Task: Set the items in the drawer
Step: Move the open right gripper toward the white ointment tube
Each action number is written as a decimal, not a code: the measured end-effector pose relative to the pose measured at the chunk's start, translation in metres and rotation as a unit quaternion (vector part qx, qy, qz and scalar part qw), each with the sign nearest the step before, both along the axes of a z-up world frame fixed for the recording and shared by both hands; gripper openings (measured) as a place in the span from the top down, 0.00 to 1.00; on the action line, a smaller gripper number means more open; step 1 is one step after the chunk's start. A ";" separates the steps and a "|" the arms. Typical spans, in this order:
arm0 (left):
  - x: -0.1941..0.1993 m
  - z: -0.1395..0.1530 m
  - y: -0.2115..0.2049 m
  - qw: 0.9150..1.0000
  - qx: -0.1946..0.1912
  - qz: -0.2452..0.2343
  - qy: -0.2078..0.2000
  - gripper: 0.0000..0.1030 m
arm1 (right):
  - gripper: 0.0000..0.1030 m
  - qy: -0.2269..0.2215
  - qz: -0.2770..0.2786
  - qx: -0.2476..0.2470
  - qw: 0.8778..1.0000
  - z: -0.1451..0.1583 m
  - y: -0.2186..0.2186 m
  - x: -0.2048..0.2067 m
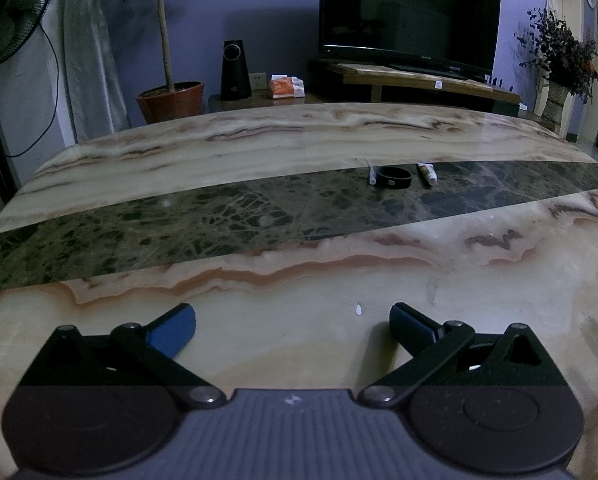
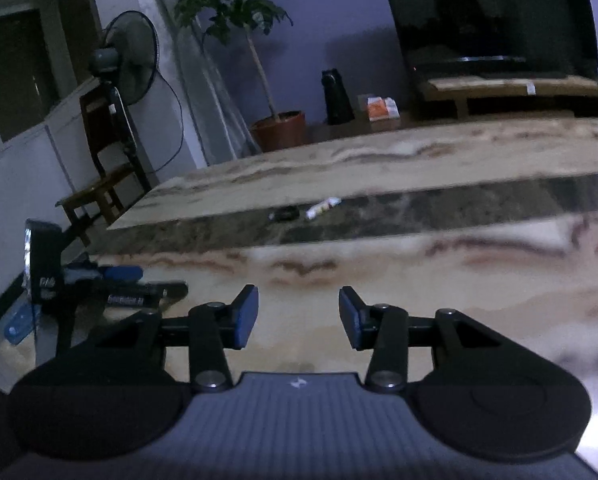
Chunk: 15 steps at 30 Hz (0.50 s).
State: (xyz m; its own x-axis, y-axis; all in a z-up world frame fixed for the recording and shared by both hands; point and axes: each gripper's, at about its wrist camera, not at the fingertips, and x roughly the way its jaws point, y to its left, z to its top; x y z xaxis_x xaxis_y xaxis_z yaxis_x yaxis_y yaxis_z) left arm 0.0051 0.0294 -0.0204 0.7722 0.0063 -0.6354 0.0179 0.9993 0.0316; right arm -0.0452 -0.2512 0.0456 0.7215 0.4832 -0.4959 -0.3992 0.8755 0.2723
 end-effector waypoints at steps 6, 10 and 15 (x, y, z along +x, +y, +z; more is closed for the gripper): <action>0.000 0.000 0.000 1.000 0.000 0.000 0.000 0.00 | 0.52 -0.018 -0.012 -0.012 1.000 0.011 0.012 0.035; 0.000 0.000 0.000 1.000 0.000 0.000 0.000 0.00 | 0.52 -0.019 -0.026 -0.021 0.999 0.010 0.024 0.063; 0.000 0.000 0.000 1.000 0.000 0.000 0.000 0.00 | 0.52 -0.022 -0.033 -0.046 0.998 0.000 0.044 0.091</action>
